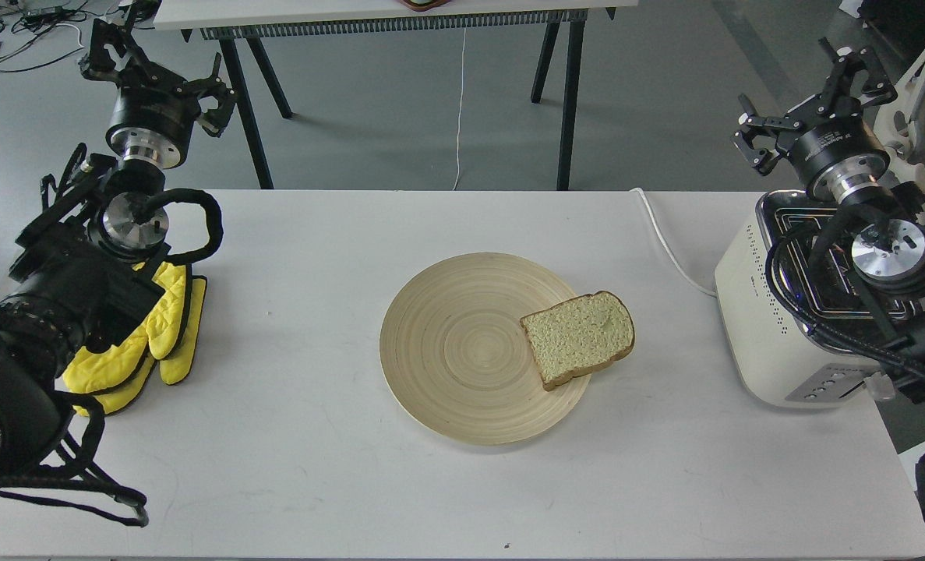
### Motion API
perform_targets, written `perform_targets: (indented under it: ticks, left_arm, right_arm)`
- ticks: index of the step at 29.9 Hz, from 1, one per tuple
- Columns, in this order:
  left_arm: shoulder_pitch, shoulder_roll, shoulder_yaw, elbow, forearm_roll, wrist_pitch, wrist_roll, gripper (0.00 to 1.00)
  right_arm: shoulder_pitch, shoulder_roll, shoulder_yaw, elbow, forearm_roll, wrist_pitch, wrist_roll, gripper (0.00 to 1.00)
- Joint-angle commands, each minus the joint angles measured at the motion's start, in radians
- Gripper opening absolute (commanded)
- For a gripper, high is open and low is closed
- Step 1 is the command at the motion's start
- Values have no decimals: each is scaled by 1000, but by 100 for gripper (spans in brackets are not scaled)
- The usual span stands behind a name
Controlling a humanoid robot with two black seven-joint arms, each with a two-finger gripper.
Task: Put bread in toaster with right arm
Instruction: 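Lower the right gripper from above the toaster toward the bread slice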
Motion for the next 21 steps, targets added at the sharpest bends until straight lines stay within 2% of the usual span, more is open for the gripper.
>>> perform_targets:
  ticks: [1,7,10,15,21]
  left_arm:
    - [0,1,0,0,0,0,2,100]
    - [1,4,-3,0,0,0,0,100]
    - [1,4,-3,0,-1,0,0,100]
    - [1,3,-3,0,-1,0,0,100]
    - [1,1,-3,0,-1,0,0,100]
  right_arm:
    - [5,0,3,3,-1,0,0,99]
    - [5,-1,-14,18,-6,-6,2,99]
    - [3,-17,-40,73,-43,-18,5,98]
    - [-12,-107,-120,266,-219,-128,11,97]
    - [-10,-228,-348,466,-394,-262,9,97]
